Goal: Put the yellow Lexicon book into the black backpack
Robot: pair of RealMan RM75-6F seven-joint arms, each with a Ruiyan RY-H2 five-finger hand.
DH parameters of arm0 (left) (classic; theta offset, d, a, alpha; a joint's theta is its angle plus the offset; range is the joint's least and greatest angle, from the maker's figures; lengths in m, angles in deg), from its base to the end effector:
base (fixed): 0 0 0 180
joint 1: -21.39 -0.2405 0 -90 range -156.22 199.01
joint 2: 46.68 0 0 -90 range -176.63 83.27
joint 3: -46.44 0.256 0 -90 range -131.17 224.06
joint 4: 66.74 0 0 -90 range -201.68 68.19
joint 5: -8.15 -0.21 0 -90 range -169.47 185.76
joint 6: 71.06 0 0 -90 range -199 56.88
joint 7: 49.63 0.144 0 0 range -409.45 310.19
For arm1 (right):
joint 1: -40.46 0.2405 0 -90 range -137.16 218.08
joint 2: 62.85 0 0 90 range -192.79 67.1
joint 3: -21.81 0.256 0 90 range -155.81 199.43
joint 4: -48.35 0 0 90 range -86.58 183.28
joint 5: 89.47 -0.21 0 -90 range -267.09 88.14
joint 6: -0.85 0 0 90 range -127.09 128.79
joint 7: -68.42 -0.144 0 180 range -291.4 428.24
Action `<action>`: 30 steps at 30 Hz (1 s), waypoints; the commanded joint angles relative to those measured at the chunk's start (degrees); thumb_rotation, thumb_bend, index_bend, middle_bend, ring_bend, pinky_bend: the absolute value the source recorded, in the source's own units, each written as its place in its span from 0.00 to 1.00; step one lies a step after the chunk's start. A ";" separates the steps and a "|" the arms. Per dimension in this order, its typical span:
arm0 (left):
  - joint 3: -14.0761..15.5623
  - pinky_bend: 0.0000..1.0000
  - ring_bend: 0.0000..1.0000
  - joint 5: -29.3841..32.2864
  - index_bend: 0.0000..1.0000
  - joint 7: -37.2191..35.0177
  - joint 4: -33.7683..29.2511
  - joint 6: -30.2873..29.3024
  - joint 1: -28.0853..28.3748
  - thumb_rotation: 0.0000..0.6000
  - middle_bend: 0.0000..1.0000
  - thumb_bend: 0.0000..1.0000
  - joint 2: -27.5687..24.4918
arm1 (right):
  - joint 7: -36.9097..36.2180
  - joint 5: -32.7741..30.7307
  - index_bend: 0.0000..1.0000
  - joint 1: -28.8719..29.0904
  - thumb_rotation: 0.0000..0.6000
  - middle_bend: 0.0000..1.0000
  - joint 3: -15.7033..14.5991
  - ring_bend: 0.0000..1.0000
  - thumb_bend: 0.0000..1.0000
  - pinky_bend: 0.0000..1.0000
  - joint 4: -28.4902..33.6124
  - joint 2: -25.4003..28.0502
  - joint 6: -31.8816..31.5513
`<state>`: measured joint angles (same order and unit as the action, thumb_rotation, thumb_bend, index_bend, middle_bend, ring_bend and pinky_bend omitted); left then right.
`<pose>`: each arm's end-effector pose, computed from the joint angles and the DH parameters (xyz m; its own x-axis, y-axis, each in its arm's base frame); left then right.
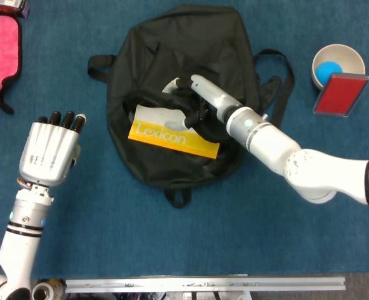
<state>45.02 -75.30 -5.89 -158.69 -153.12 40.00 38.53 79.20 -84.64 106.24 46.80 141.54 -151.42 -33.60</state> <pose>-0.2207 0.2298 0.0366 0.7243 -0.0754 0.6854 0.6588 -0.2177 -0.7201 0.0001 -0.3576 -0.0502 -0.3173 -0.7418 0.5908 -0.9366 0.1472 -0.3181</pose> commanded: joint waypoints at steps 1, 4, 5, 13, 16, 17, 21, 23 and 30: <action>-0.27 0.65 0.43 0.25 0.35 0.19 0.02 0.08 -0.10 1.00 0.43 0.23 -0.11 | -0.83 0.26 0.00 0.72 1.00 0.12 -1.06 0.04 0.07 0.10 0.19 1.10 1.34; -0.62 0.65 0.42 0.90 0.34 0.73 -0.21 0.46 -0.18 1.00 0.43 0.23 -0.28 | -1.45 1.64 0.00 1.31 1.00 0.10 -2.43 0.02 0.01 0.07 0.64 2.34 2.61; -0.73 0.65 0.42 0.96 0.34 0.82 -0.23 0.52 -0.16 1.00 0.43 0.23 -0.30 | -1.39 2.29 0.00 1.51 1.00 0.09 -2.94 0.01 0.00 0.06 0.84 2.67 2.83; -1.12 0.64 0.41 0.76 0.34 0.98 -0.40 0.49 -0.31 1.00 0.42 0.23 -0.36 | -4.87 8.08 0.00 0.93 1.00 0.02 -4.29 0.00 0.00 0.00 2.23 4.53 5.54; -1.29 0.64 0.40 0.79 0.34 1.04 -0.48 0.45 -0.40 1.00 0.42 0.23 -0.37 | -6.92 10.36 0.00 0.25 1.00 0.00 -4.20 0.00 0.00 0.00 2.68 5.18 6.77; -1.34 0.64 0.40 0.78 0.34 0.98 -0.48 0.49 -0.40 1.00 0.42 0.23 -0.35 | -7.87 11.33 0.00 -0.09 1.00 0.00 -3.96 0.00 0.00 0.00 2.92 5.45 7.45; -1.29 0.63 0.40 0.63 0.34 1.08 -0.38 0.57 -0.49 1.00 0.41 0.23 -0.29 | -10.55 14.66 0.00 -1.05 1.00 0.00 -3.56 0.00 0.00 0.00 3.36 6.14 9.38; -1.29 0.63 0.39 0.76 0.34 1.12 -0.41 0.71 -0.56 1.00 0.41 0.23 -0.37 | -11.36 16.17 0.00 -1.07 1.00 0.00 -4.19 0.00 0.00 0.00 3.32 6.37 10.33; -1.44 0.63 0.39 0.81 0.34 1.17 -0.48 0.83 -0.70 1.00 0.41 0.23 -0.68 | -14.62 20.17 0.00 -1.30 1.00 0.00 -5.51 0.00 0.00 0.00 3.40 7.17 12.34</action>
<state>43.59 -74.51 -4.73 -159.17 -152.31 39.30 37.86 65.17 -65.08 105.03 41.65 144.90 -144.42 -21.62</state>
